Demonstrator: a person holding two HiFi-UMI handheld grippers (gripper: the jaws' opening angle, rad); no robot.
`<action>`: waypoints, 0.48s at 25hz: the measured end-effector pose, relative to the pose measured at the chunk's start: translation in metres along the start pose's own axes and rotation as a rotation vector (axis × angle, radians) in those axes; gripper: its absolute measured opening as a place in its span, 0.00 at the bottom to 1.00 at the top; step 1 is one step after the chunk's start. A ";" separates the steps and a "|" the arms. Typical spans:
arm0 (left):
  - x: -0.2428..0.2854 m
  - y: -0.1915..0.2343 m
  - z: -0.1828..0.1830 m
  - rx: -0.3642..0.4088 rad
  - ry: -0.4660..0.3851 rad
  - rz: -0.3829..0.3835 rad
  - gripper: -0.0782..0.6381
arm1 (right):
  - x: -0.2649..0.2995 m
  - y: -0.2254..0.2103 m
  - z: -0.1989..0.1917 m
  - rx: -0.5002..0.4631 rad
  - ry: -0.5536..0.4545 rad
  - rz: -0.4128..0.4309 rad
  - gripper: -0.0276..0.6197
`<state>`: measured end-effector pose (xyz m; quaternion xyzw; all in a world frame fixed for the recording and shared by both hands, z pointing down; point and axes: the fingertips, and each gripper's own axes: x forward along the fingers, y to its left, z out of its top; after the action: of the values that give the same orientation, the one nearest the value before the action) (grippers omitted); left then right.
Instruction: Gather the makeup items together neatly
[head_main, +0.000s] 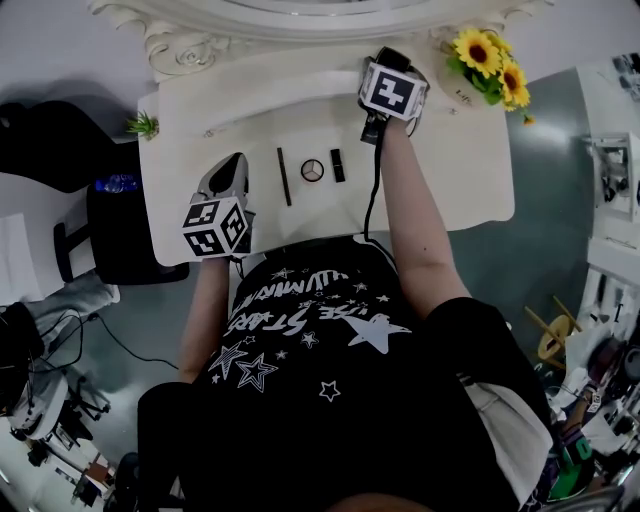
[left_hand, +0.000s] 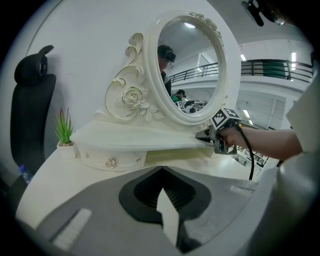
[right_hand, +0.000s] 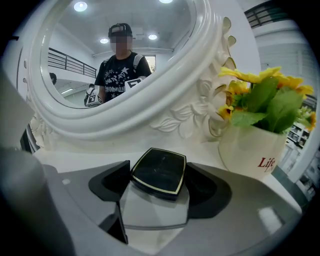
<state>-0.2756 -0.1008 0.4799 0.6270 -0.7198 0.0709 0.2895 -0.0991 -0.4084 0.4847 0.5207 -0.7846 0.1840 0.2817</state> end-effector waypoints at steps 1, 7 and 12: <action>0.000 0.000 0.000 0.000 0.000 0.000 0.11 | 0.000 0.000 0.000 -0.002 0.001 0.002 0.63; -0.005 0.000 -0.003 0.001 -0.003 0.002 0.11 | -0.003 -0.001 -0.003 -0.012 0.017 0.037 0.61; -0.010 -0.003 -0.004 0.003 -0.010 0.000 0.11 | -0.012 0.004 -0.001 -0.018 -0.021 0.083 0.61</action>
<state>-0.2714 -0.0914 0.4772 0.6279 -0.7209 0.0691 0.2850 -0.0988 -0.3973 0.4779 0.4871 -0.8100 0.1834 0.2703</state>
